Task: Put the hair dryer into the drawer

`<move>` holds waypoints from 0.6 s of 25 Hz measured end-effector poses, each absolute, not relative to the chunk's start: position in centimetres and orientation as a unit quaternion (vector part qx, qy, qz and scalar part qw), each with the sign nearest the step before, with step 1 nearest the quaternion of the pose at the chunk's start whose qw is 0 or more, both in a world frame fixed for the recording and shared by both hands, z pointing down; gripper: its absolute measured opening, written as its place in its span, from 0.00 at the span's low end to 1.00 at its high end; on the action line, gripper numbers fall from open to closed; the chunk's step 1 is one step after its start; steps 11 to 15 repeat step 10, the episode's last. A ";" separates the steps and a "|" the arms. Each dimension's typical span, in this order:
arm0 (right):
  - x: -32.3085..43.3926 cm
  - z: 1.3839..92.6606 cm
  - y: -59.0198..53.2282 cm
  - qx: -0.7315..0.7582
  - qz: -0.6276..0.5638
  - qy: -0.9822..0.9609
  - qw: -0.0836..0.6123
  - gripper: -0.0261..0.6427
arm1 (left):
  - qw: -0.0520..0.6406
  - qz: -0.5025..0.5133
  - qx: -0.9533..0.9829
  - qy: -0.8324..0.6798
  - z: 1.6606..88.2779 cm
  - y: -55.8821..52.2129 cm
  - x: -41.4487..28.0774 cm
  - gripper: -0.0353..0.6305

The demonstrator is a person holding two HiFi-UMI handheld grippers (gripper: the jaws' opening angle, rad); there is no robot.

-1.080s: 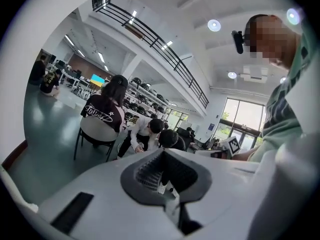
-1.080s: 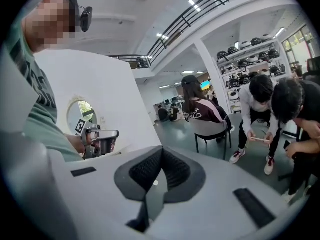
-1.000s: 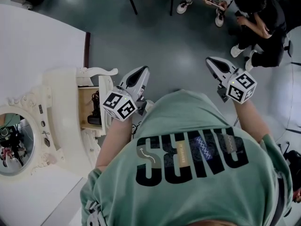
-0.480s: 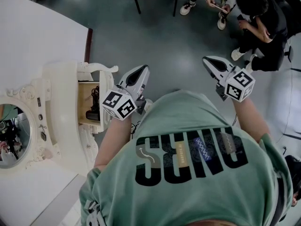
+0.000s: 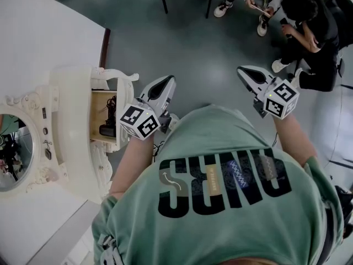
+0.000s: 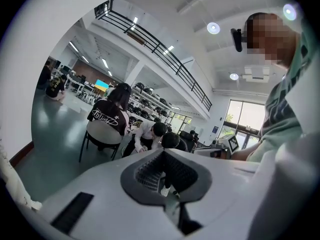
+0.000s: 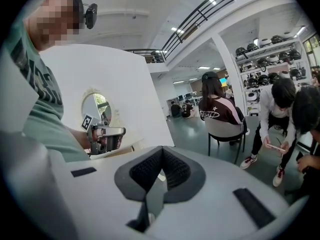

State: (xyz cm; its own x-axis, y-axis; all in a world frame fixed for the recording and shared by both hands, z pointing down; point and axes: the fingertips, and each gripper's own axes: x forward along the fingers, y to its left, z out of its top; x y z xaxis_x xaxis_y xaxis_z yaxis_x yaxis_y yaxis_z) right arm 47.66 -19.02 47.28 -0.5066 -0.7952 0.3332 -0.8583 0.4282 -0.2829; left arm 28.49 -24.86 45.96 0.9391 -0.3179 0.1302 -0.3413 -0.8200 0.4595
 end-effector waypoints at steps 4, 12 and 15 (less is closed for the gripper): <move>47.5 47.0 -19.2 0.485 0.210 -0.845 0.077 0.03 | 0.245 0.022 0.953 -0.174 45.8 -24.9 28.5 0.07; 47.3 46.5 -19.2 0.483 0.210 -0.846 0.078 0.03 | 0.245 0.021 0.953 -0.177 45.4 -24.8 28.2 0.07; 47.3 46.5 -19.2 0.483 0.210 -0.846 0.078 0.03 | 0.245 0.021 0.953 -0.177 45.4 -24.8 28.2 0.07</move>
